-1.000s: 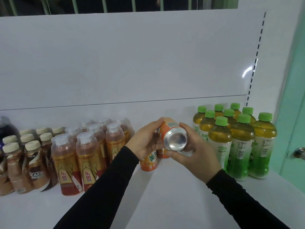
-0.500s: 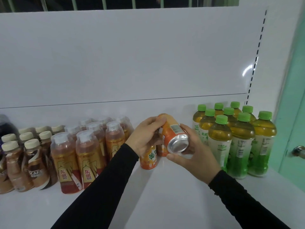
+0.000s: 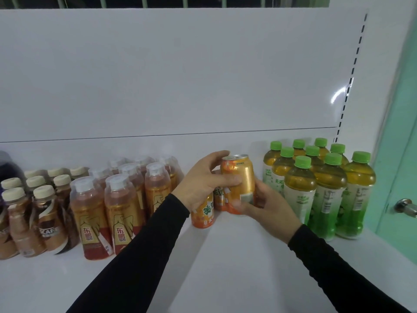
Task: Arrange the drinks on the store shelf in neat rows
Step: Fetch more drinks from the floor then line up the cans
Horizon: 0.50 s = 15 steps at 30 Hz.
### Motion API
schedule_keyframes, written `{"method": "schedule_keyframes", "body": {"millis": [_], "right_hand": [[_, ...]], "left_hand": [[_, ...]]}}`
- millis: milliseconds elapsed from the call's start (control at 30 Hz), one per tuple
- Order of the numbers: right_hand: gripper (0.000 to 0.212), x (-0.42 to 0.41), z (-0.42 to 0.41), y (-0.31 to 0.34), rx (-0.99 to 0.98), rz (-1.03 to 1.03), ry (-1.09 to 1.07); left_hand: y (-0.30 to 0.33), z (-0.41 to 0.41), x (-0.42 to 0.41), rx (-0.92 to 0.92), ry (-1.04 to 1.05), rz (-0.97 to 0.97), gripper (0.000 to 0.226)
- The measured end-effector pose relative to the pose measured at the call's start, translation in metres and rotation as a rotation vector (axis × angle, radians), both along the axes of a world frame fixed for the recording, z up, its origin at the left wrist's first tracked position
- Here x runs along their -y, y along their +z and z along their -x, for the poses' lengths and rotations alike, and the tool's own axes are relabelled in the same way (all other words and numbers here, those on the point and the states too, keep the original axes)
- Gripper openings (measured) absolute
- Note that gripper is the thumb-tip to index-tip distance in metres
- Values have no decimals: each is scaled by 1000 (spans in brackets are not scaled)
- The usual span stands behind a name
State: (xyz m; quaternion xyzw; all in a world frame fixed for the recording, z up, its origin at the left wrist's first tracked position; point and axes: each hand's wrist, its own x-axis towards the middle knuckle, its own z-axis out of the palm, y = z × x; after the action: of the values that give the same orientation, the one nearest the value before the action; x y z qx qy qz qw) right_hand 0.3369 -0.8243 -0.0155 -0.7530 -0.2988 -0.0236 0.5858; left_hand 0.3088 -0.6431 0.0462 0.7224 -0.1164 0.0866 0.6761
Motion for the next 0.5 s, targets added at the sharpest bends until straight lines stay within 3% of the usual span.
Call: {"method": "schedule_keyframes", "body": {"millis": [267, 500], "right_hand": [[73, -3, -6, -13, 108, -133, -104], [73, 0, 17, -22, 145, -36, -178]], "left_hand": [[-12, 22, 9, 220, -113, -287, 73], [-32, 41, 10, 220, -4, -180, 63]]}}
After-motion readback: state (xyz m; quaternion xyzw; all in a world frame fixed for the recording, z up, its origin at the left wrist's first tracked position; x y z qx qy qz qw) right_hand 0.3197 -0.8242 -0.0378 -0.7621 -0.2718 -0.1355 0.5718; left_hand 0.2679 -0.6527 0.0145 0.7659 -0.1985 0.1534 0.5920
